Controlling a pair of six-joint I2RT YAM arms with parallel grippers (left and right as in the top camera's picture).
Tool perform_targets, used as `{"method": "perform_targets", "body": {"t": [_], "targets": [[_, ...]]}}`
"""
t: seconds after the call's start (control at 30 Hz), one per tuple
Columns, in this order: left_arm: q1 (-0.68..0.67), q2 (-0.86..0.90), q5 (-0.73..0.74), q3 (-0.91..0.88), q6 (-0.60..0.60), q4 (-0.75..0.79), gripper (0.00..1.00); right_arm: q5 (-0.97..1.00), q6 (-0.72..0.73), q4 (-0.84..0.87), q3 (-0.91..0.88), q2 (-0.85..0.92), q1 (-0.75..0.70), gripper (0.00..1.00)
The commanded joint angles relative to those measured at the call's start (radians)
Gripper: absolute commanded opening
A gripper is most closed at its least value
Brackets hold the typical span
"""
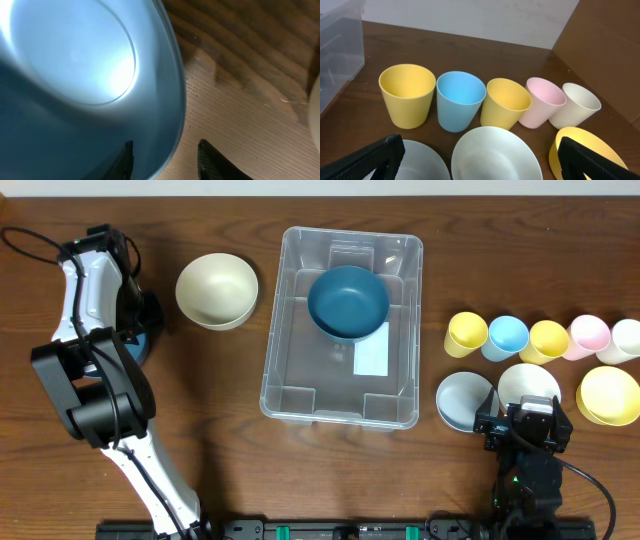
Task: Pack container
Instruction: 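Move the left gripper back to the other blue bowl and grasp it, then lift the second blue bowl and stack it into the first in the container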
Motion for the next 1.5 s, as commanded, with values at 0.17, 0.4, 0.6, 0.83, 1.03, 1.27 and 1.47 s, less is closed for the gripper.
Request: {"method": "perform_targets", "body": {"t": [0.17, 0.4, 0.6, 0.83, 1.03, 1.27, 1.47], "targets": [[0.005, -0.002, -0.066, -0.037, 0.001, -0.019, 0.1, 0.01, 0.014, -0.006, -0.001, -0.002, -0.005, 0.99], [0.002, -0.149, -0.067, -0.003, -0.02, -0.071, 0.06, 0.01, 0.014, -0.006, -0.001, -0.002, -0.005, 0.99], [-0.066, -0.413, -0.004, 0.005, -0.026, -0.095, 0.06, 0.01, 0.014, -0.006, -0.001, -0.002, -0.005, 0.99], [-0.456, -0.671, 0.102, 0.005, 0.177, -0.053, 0.06, 0.01, 0.014, -0.006, -0.001, -0.002, -0.005, 0.99], [-0.792, -0.628, 0.098, 0.005, 0.302, 0.024, 0.06, 0.01, 0.014, -0.006, -0.001, -0.002, -0.005, 0.99], [-0.955, -0.437, 0.098, 0.005, 0.459, 0.137, 0.06, 0.01, 0.014, -0.006, -0.001, -0.002, -0.005, 0.99], [-0.974, -0.292, 0.098, 0.005, 0.517, 0.205, 0.05, 0.01, 0.014, -0.006, -0.001, -0.002, -0.005, 0.99]]}}
